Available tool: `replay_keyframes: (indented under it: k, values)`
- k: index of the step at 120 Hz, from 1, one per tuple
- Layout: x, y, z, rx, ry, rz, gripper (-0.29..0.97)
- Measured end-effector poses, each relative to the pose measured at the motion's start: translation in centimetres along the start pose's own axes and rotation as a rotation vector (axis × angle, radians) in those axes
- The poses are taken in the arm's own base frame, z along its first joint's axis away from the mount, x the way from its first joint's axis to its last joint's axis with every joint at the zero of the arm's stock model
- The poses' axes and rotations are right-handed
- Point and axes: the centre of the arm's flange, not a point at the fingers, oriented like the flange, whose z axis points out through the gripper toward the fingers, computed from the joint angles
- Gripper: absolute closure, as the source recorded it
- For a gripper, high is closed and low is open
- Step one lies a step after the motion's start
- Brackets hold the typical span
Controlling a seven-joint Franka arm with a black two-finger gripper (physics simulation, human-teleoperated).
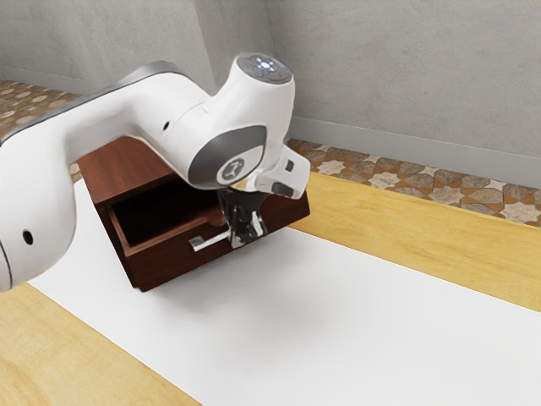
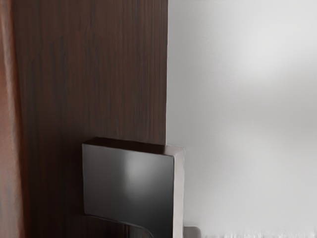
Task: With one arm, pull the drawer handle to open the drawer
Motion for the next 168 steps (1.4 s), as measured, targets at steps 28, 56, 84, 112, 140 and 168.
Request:
replay_keyframes:
  k: [28, 56, 84, 112, 140, 168]
  values:
    - [-0.2, 2.3, -1.2, -0.013, -0.008, -0.006, 0.81]
    - [-0.3, 2.9, -1.5, -0.026, -0.011, -0.024, 0.60]
    - [-2.1, 1.7, -3.8, -0.063, 0.034, -0.056, 0.61]
    - [-7.4, -1.7, -11.0, -0.146, 0.188, -0.097, 0.54]
    - [-12.2, -5.0, -13.8, -0.272, 0.293, -0.028, 0.18]
    - [-12.9, -5.7, -13.4, -0.294, 0.313, 0.077, 0.06]
